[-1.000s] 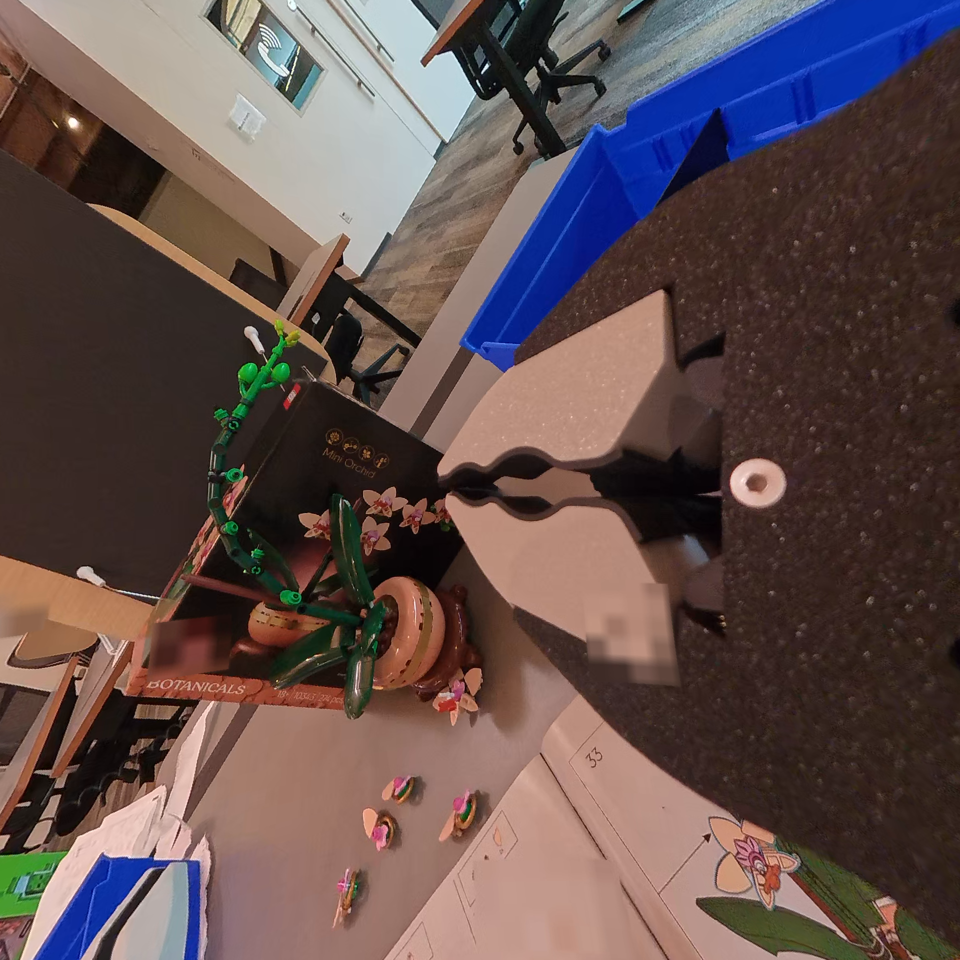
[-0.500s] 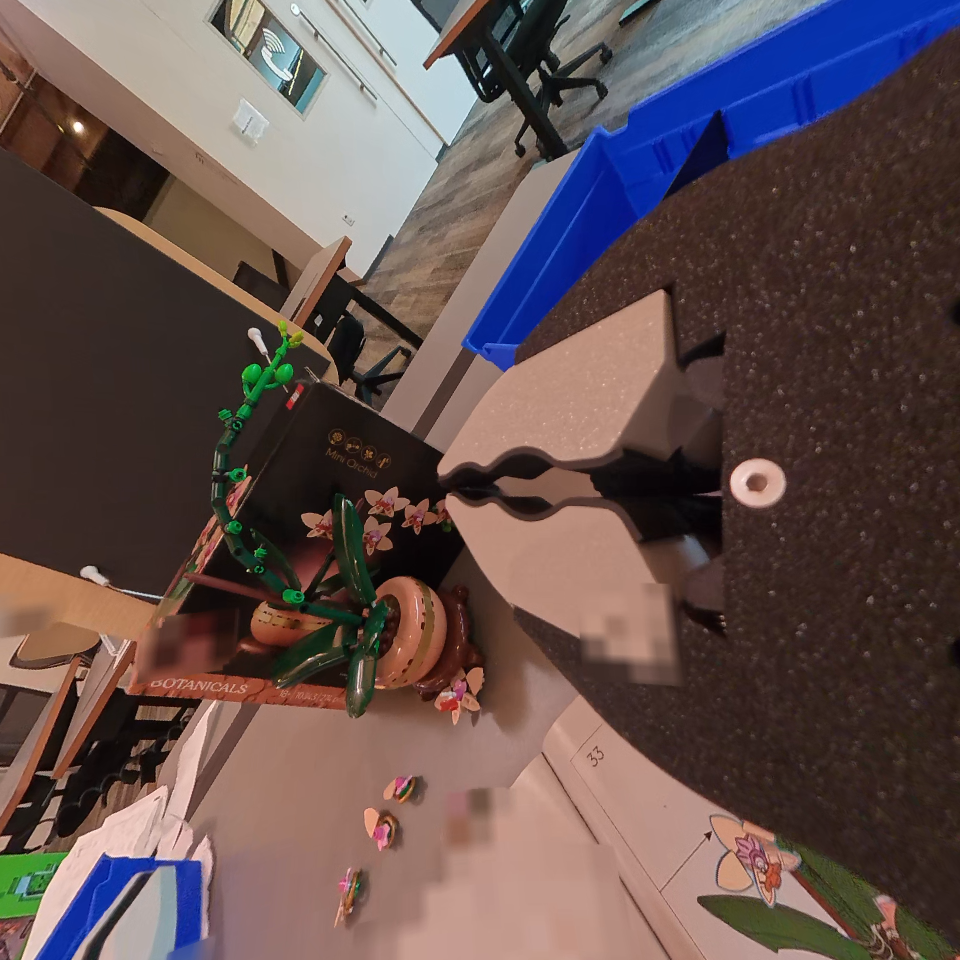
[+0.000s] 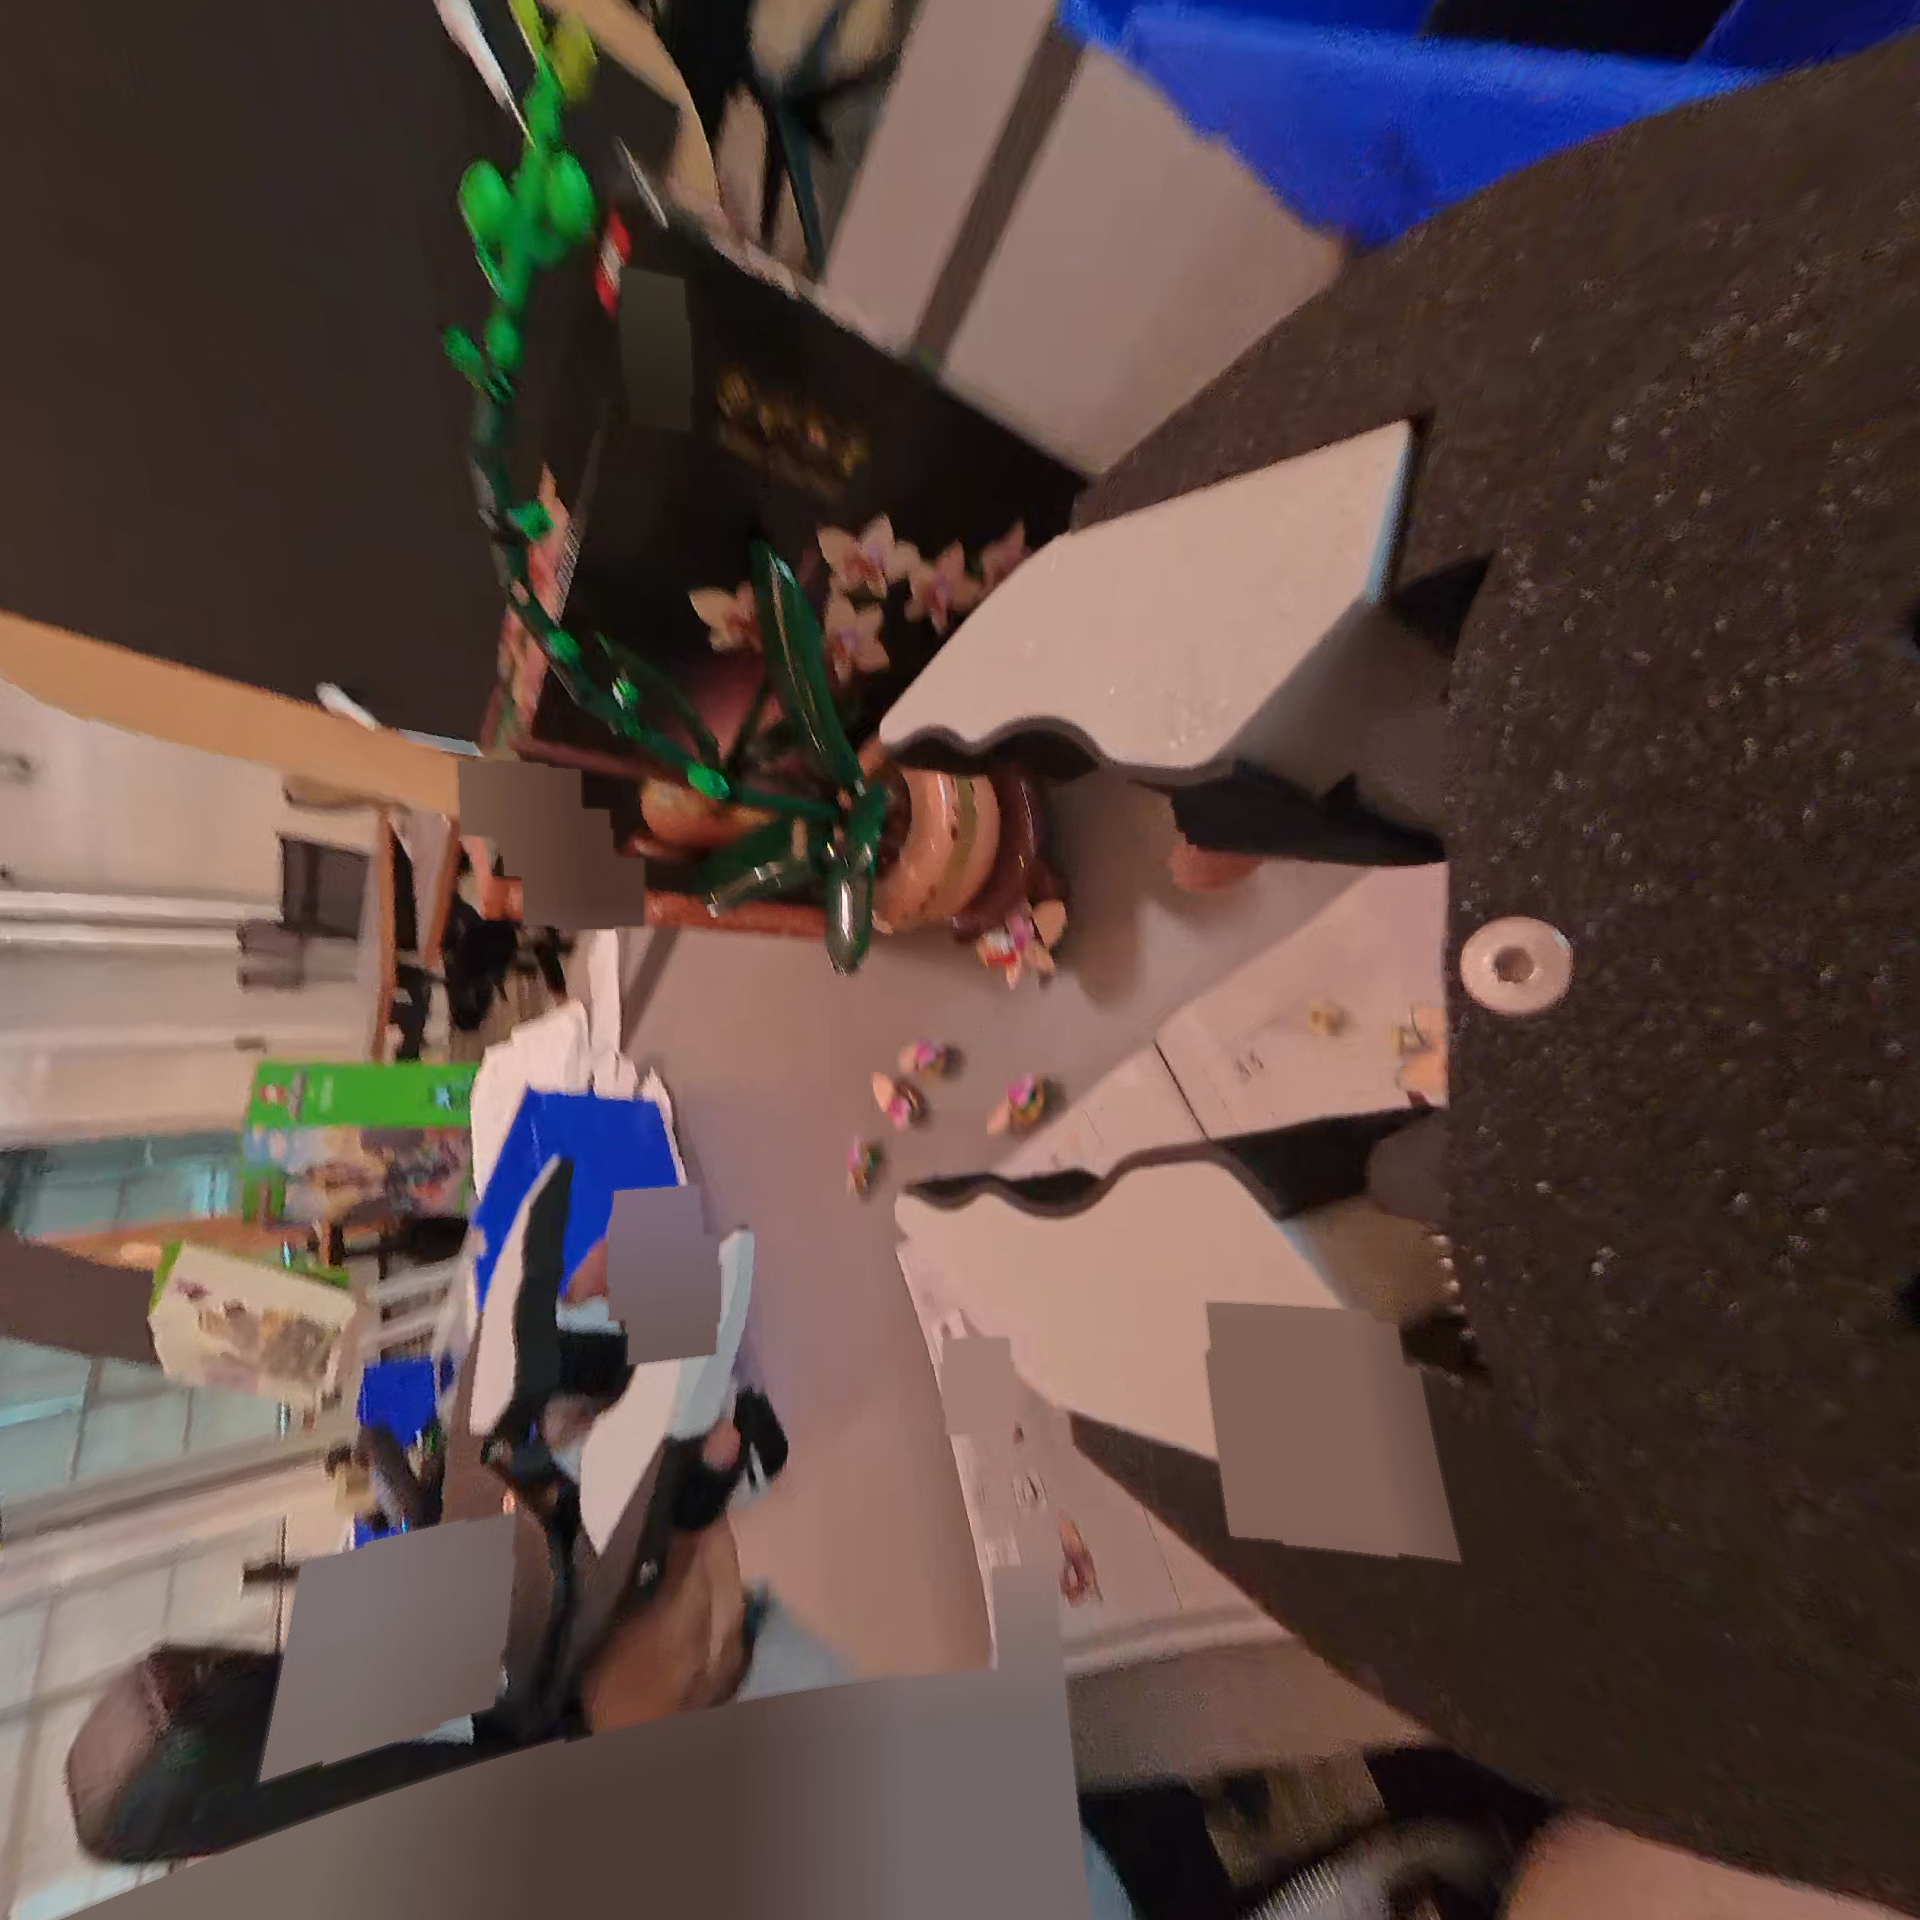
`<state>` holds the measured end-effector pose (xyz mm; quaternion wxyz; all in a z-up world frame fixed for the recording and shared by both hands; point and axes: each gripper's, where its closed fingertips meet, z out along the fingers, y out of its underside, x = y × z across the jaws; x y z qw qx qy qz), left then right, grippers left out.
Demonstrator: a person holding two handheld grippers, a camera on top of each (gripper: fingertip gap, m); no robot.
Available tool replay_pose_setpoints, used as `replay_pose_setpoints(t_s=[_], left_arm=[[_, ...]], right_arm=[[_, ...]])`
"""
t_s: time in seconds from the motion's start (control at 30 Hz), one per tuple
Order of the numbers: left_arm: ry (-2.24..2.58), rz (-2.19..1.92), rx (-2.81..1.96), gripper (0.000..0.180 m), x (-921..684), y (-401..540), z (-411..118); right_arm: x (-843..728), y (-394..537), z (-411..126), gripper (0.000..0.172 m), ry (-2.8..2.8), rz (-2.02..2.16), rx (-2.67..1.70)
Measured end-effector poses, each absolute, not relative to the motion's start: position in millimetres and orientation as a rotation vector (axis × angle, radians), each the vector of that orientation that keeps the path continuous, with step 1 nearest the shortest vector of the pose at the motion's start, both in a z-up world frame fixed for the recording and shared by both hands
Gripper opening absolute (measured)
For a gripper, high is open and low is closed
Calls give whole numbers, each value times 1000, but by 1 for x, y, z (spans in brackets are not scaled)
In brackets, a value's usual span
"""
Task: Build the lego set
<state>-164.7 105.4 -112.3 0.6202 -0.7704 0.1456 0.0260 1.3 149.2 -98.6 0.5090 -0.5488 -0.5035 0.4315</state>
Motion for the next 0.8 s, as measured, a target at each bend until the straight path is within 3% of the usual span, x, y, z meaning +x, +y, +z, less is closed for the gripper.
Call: replay_pose_setpoints(t_s=[0.1, 0.2, 0.33, 0.47, 0.8], left_arm=[[404, -69, -1746, 100, -158, 102, -118], [518, -119, -1746, 66, -154, 94, -130], [585, -214, -1951, 55, -154, 85, -178], [652, -275, -2074, 48, -152, 80, -220], [703, -317, -2013, 45, -145, 71, -221]], right_arm=[[-7, 142, -121, 99, -1328, 1147, -1416], [-18, 141, -147, 104, -1424, 1136, -1528], [-38, 123, -179, 84, -1608, 1106, -1606], [-68, 104, -210, 76, -1792, 1100, -1672], [-123, 115, -252, 41, -1906, 1024, -1770]])
